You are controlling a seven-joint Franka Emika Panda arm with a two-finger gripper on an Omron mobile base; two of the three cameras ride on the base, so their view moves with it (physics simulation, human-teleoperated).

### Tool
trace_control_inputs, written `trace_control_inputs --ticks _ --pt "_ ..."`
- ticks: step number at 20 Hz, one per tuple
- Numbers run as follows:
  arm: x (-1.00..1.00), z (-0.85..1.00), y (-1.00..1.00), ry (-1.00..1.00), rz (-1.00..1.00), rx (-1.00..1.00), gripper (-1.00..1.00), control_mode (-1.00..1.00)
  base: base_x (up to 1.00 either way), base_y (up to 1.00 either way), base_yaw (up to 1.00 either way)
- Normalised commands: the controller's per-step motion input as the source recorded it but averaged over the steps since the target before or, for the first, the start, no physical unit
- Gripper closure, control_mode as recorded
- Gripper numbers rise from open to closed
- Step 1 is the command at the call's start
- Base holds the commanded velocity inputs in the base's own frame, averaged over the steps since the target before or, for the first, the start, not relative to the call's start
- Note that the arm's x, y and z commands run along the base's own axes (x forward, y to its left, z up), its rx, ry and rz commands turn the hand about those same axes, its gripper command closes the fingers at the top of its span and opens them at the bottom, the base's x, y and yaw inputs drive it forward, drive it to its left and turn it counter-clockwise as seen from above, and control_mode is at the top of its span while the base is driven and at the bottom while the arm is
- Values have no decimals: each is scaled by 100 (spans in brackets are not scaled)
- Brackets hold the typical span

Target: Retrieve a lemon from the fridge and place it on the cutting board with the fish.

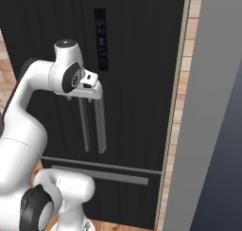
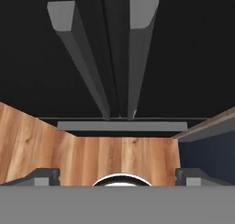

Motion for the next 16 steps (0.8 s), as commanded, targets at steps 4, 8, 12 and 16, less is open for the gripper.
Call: trace_control_inputs --ticks 4,8,12,16 --pt "18 -11 0 -3 0 0 -100 -100 0 0 0" --pt "14 -36 -10 -10 -1 -6 -100 -100 0 0 0" --pt "9 -45 -3 -14 0 -16 -100 -100 0 0 0" --pt "13 -33 0 -6 -1 -13 -100 -100 0 0 0"
